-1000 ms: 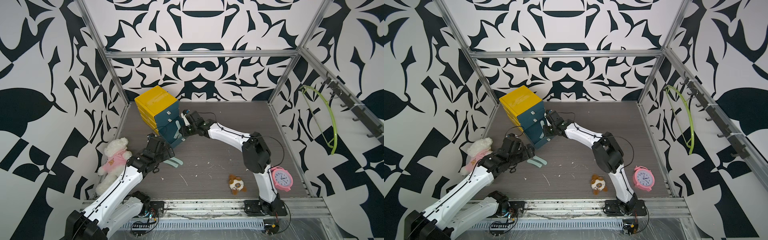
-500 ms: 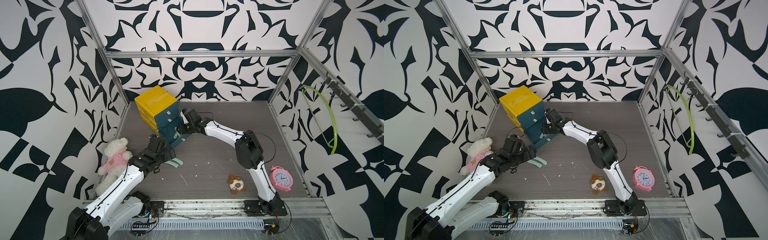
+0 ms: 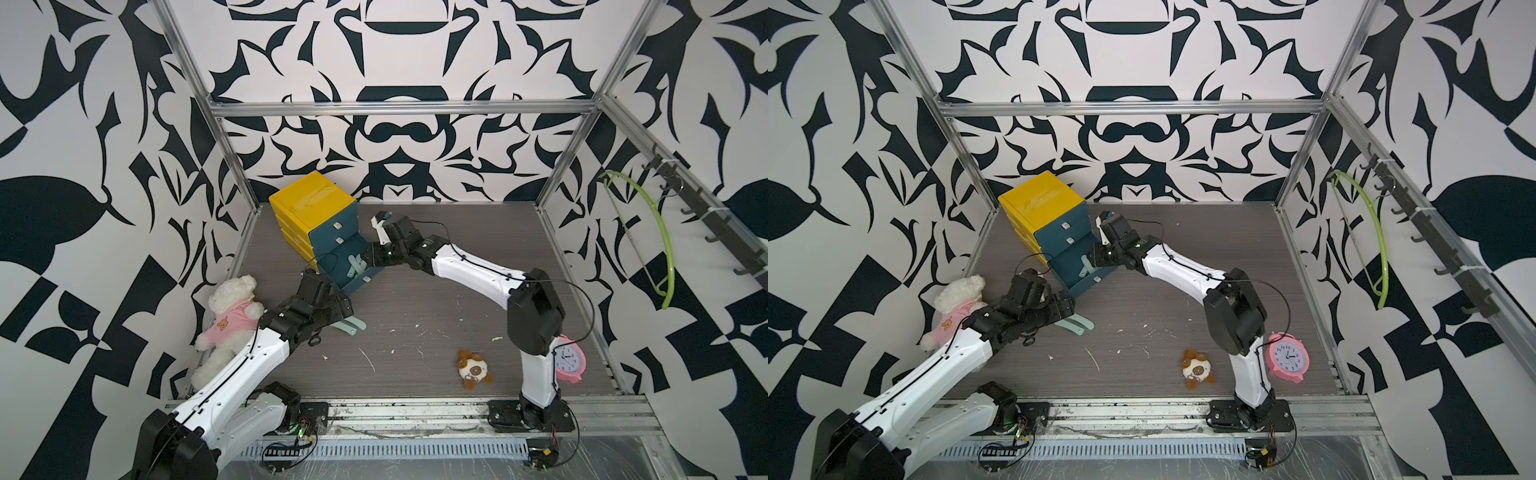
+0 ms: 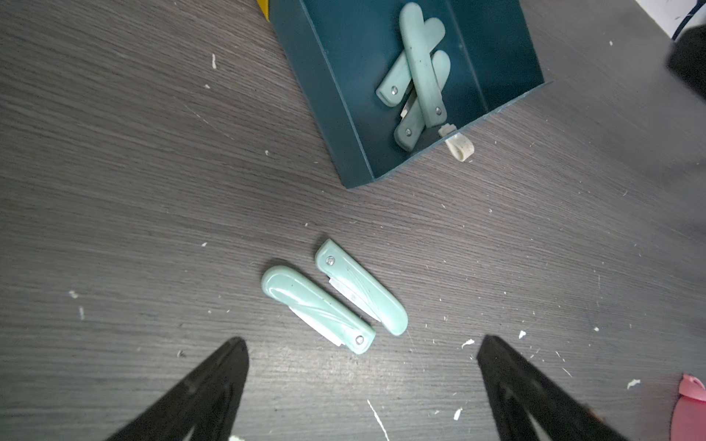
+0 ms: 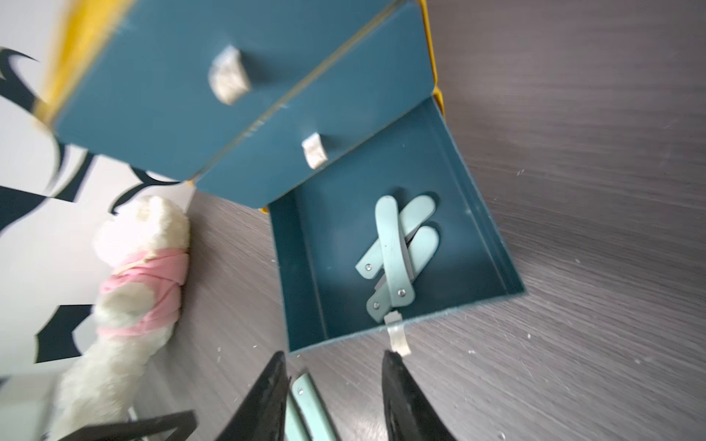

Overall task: Place the fruit knives into the drawer by color
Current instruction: Place the fruit knife in the drawer, then pick up the fruit knife from the center of the board.

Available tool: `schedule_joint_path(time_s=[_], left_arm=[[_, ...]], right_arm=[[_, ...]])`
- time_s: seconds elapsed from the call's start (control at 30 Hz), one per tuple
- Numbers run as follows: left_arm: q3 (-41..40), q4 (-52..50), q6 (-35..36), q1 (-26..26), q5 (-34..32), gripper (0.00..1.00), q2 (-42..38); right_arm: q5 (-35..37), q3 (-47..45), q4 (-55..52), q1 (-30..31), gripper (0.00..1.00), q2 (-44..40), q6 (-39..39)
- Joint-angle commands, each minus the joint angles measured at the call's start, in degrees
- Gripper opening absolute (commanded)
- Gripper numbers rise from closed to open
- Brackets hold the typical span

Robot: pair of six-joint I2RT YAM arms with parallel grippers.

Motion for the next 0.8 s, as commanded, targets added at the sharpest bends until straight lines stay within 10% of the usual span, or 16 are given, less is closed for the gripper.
schedule_joint_path(time_s=[0.0, 0.77], left_arm=[[0.97, 0.14, 1.38, 0.22, 0.89, 0.99, 1.05], [-4.42, 19.07, 0.79, 1.07, 4.17, 0.90, 12.91]], right_arm=[[1.71, -6.22, 3.28, 1.40, 0.42, -7.01, -0.57], [8.24, -38.36, 8.00, 3.21, 0.41, -27.66, 4.70]])
